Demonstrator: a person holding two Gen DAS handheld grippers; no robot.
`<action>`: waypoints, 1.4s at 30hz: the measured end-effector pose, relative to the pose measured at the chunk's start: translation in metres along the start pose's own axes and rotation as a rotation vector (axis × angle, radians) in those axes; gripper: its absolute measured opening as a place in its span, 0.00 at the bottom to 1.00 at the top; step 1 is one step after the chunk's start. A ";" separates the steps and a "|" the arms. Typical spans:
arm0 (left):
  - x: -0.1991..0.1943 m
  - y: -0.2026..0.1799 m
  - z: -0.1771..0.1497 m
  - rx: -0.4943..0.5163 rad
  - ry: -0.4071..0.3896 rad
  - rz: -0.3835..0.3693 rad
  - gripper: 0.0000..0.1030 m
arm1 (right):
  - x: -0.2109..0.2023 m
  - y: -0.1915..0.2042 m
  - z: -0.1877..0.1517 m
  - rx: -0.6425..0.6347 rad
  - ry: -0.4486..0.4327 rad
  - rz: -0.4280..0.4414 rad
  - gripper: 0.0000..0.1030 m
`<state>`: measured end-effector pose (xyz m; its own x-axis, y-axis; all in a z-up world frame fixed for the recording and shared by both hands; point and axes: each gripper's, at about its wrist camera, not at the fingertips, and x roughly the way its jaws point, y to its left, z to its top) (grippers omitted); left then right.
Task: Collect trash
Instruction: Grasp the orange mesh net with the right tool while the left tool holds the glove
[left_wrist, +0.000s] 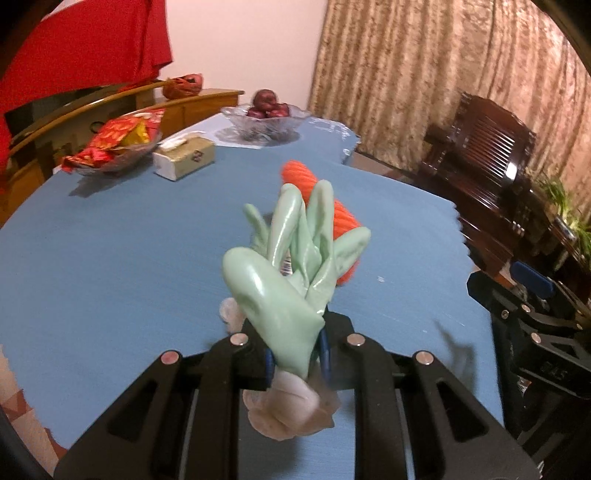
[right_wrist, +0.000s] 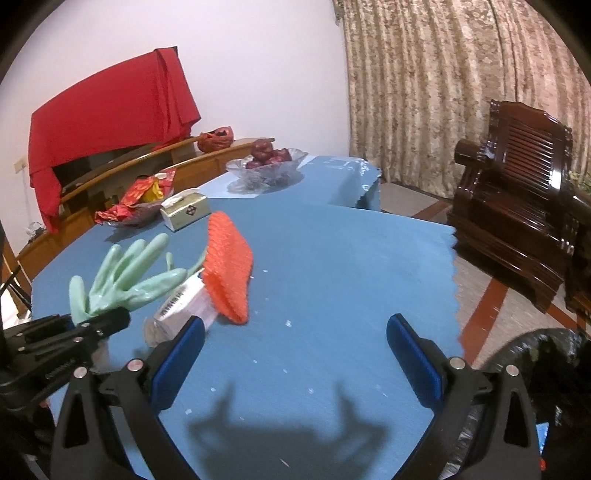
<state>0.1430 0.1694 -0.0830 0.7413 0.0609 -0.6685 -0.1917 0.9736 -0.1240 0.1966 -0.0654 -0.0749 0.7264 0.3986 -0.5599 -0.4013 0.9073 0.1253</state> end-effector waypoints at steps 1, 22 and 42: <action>0.000 0.005 0.002 -0.007 -0.003 0.008 0.17 | 0.004 0.002 0.001 -0.003 0.002 0.004 0.94; 0.040 0.045 0.031 -0.071 0.004 0.056 0.17 | 0.104 0.055 0.016 -0.066 0.107 0.085 0.73; 0.027 0.035 0.031 -0.059 -0.016 0.041 0.17 | 0.087 0.045 0.024 -0.042 0.132 0.118 0.14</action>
<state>0.1765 0.2119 -0.0825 0.7421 0.1042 -0.6622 -0.2592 0.9556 -0.1401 0.2549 0.0128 -0.0982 0.5945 0.4790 -0.6459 -0.5048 0.8475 0.1639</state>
